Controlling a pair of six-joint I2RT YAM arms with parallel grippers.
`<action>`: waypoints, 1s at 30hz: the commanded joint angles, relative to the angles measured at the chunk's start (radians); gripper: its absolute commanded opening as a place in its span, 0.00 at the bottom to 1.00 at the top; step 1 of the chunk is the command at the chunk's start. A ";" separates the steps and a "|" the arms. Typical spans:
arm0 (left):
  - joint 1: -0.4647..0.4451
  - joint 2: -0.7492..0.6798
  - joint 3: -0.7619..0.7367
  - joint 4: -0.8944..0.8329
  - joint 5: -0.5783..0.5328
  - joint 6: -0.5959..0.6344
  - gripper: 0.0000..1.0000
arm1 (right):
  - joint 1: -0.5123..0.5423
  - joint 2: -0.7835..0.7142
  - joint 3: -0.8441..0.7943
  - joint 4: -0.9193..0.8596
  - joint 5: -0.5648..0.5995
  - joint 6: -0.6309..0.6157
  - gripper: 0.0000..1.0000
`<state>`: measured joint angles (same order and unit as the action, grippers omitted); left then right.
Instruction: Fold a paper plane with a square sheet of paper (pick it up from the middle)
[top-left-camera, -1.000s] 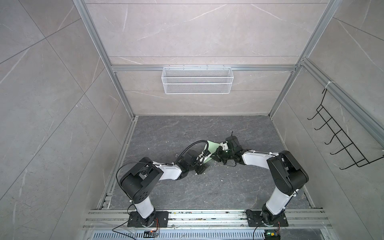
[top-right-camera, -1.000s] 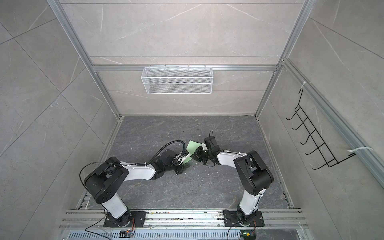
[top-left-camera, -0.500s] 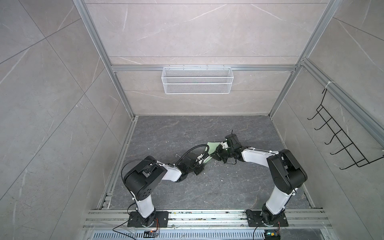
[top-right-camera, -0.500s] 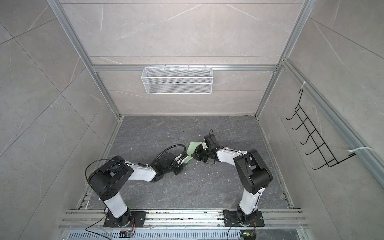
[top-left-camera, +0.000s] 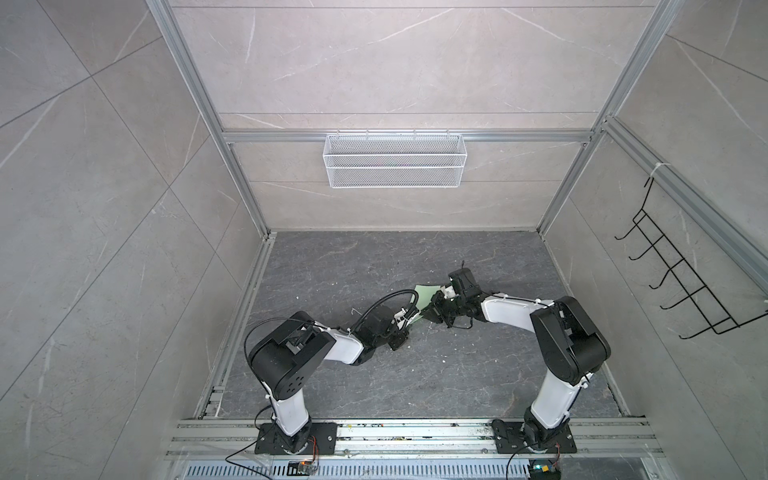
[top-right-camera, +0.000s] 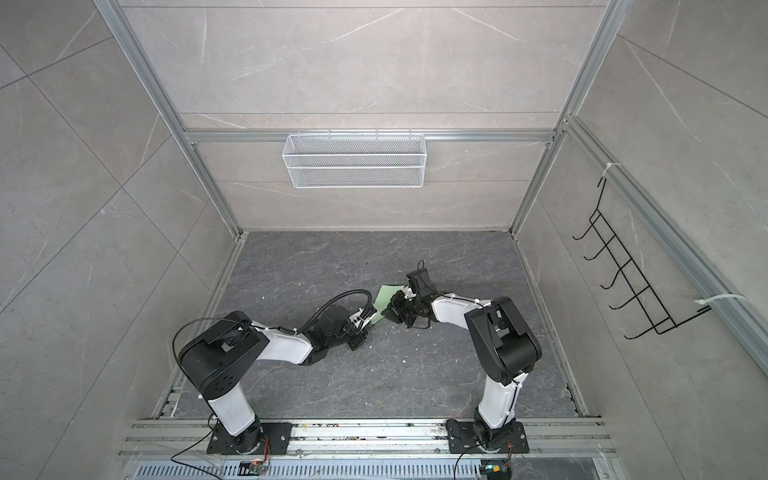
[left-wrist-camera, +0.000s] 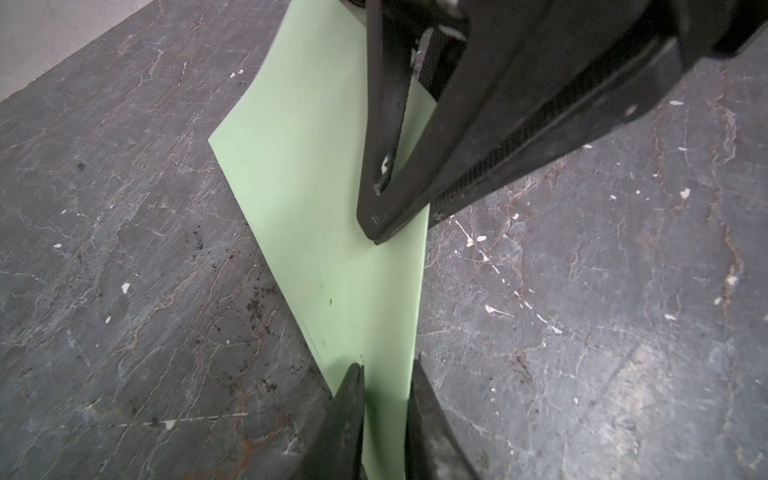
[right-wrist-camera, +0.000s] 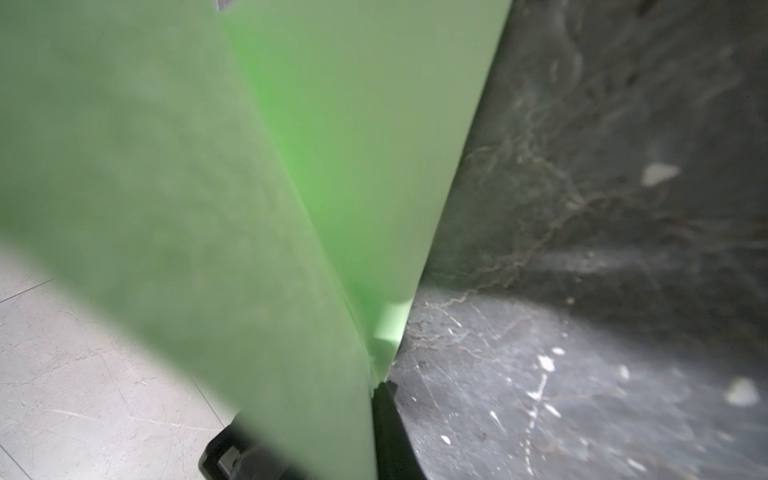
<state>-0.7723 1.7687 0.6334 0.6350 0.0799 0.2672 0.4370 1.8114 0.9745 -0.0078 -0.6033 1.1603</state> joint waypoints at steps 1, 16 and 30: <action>0.002 0.007 -0.001 0.045 0.009 0.006 0.19 | -0.004 0.015 0.022 -0.036 -0.010 0.014 0.13; 0.002 0.009 0.015 -0.007 0.057 0.017 0.14 | -0.027 0.024 0.064 -0.147 -0.006 -0.037 0.37; -0.005 0.042 0.039 0.025 0.054 0.015 0.19 | -0.032 0.055 0.105 -0.207 -0.035 -0.037 0.15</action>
<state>-0.7727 1.8038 0.6498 0.6167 0.1150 0.2703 0.4080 1.8507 1.0546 -0.1768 -0.6277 1.1282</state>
